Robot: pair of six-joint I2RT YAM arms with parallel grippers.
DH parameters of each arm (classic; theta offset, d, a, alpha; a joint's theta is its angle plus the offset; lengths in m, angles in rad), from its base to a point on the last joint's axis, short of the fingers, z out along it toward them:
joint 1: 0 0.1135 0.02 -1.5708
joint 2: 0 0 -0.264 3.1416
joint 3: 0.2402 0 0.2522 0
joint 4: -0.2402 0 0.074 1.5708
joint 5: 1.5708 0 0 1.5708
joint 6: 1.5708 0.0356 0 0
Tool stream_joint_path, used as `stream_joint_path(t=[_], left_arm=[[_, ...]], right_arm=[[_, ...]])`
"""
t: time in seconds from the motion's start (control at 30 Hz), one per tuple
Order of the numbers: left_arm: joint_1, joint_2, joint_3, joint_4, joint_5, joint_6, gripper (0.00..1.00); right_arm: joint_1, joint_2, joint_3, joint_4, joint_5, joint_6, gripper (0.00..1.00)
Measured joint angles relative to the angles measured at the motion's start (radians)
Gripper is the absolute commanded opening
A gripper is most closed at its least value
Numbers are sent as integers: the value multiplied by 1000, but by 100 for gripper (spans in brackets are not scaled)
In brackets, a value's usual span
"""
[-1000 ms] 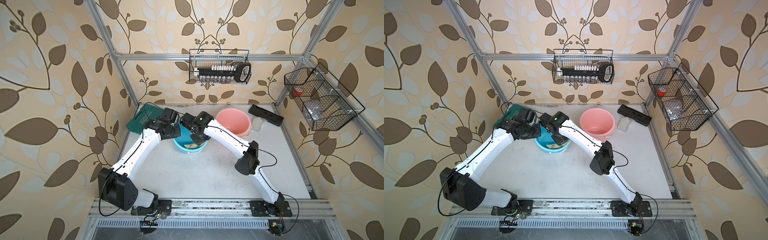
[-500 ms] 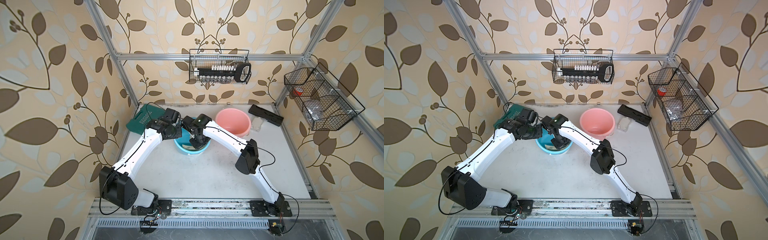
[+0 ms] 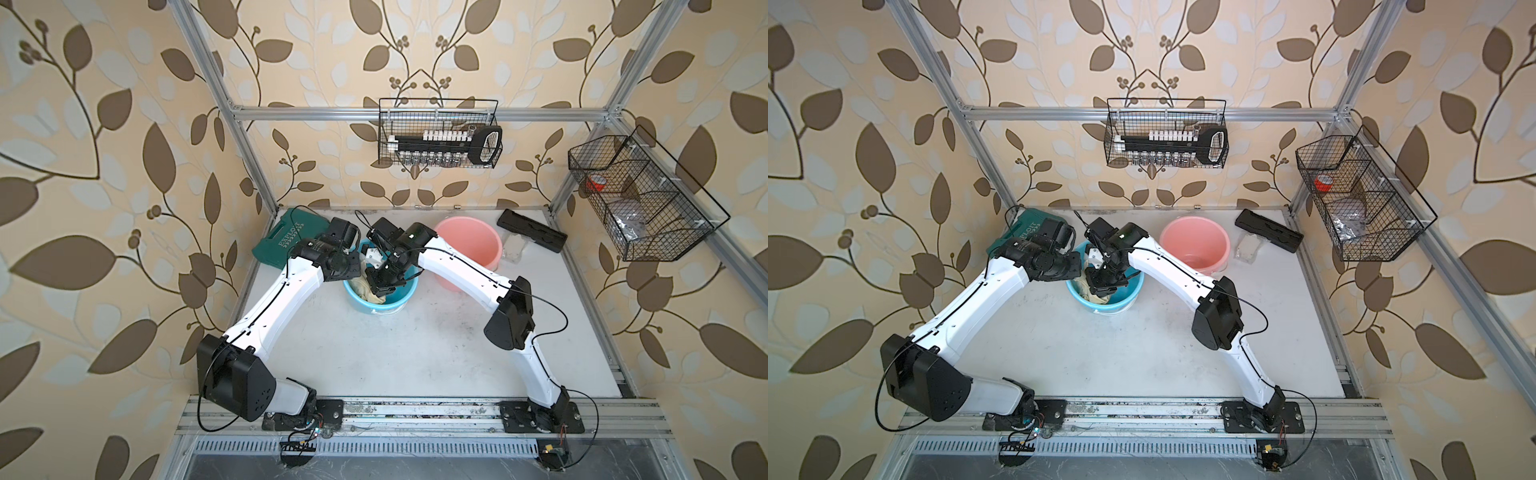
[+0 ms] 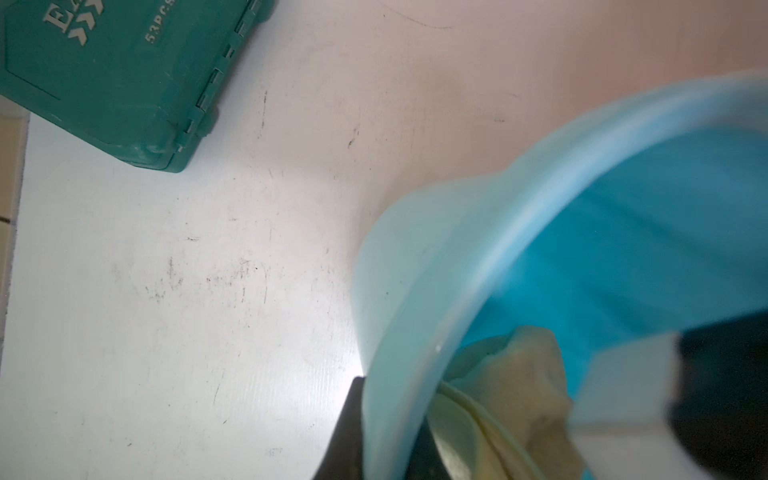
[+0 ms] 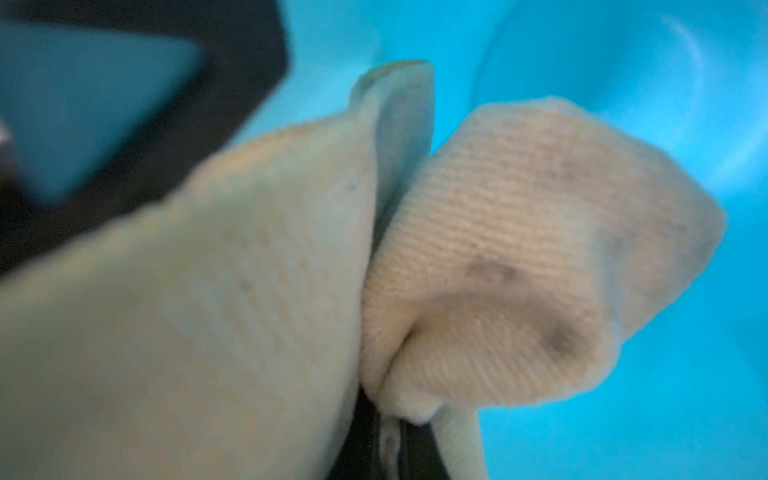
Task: Wipe the inside of the bucket with a cloth
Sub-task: Wipe the dirt from the inside of the bucket.
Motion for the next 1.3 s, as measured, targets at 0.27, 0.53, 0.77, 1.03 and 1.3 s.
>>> stream_joint_path(t=[0.27,0.53,0.77,1.03,1.3], left_arm=[[0,0,0,1,-6,0,0],[-3,0,3,9,29,0,0],[-7,0,7,38,26,-1,0],[6,0,7,69,6,-2,0],[13,24,27,28,80,-12,0]], right_arm=[[-2,-44,-84,-90,164,-64,0],[16,-74,-105,-168,545,-111,0],[28,-3,74,-287,870,-140,0],[23,104,215,-269,1005,-230,0],[16,87,127,-77,980,-253,0]])
